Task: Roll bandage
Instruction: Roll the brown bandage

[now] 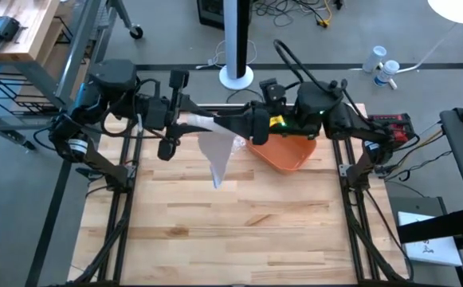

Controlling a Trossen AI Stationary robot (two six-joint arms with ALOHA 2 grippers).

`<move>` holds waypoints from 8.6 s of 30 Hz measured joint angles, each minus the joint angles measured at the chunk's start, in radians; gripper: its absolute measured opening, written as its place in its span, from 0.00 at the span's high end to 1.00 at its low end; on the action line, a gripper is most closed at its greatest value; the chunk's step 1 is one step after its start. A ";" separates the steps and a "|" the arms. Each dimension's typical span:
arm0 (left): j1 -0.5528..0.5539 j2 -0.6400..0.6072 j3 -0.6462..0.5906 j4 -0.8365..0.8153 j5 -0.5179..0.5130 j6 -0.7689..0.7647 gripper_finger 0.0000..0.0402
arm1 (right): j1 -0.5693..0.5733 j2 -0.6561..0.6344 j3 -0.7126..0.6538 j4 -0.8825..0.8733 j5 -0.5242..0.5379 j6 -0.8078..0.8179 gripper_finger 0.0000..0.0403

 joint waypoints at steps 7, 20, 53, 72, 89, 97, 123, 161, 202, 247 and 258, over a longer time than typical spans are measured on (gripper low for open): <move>0.000 0.000 0.000 -0.010 0.000 0.094 0.77 | 0.023 0.018 0.001 0.010 -0.002 0.082 0.14; -0.001 -0.003 0.000 -0.025 0.008 0.300 0.77 | 0.057 0.021 0.000 0.053 0.020 0.200 0.14; -0.006 -0.008 0.001 -0.014 0.013 0.490 0.77 | 0.071 0.020 -0.002 0.028 0.028 0.278 0.66; -0.010 -0.038 -0.002 -0.007 -0.025 -0.307 0.32 | 0.071 -0.010 0.000 -0.019 -0.083 -0.190 0.76; -0.010 -0.003 0.013 -0.050 -0.013 -0.591 0.27 | 0.033 -0.083 0.001 -0.178 -0.118 -0.601 0.75; -0.010 0.007 0.024 -0.044 -0.032 -0.647 0.24 | 0.025 -0.128 0.001 -0.242 -0.108 -0.802 0.77; -0.010 0.041 -0.053 0.246 -0.023 -0.569 0.22 | 0.005 -0.161 0.001 -0.365 -0.072 -0.979 0.78; 0.047 0.055 -0.188 0.369 -0.058 -0.440 0.83 | -0.026 -0.158 0.001 -0.432 -0.108 -0.775 0.58; 0.050 0.053 -0.052 0.305 -0.046 -0.013 0.81 | -0.021 -0.117 -0.004 -0.032 -0.025 -0.147 0.15; 0.048 0.054 -0.059 0.280 -0.047 0.567 0.72 | -0.012 -0.115 -0.008 -0.115 -0.028 0.365 0.66; 0.050 0.036 -0.058 0.227 -0.085 -0.205 0.40 | -0.012 -0.125 -0.008 -0.108 -0.098 -0.056 0.71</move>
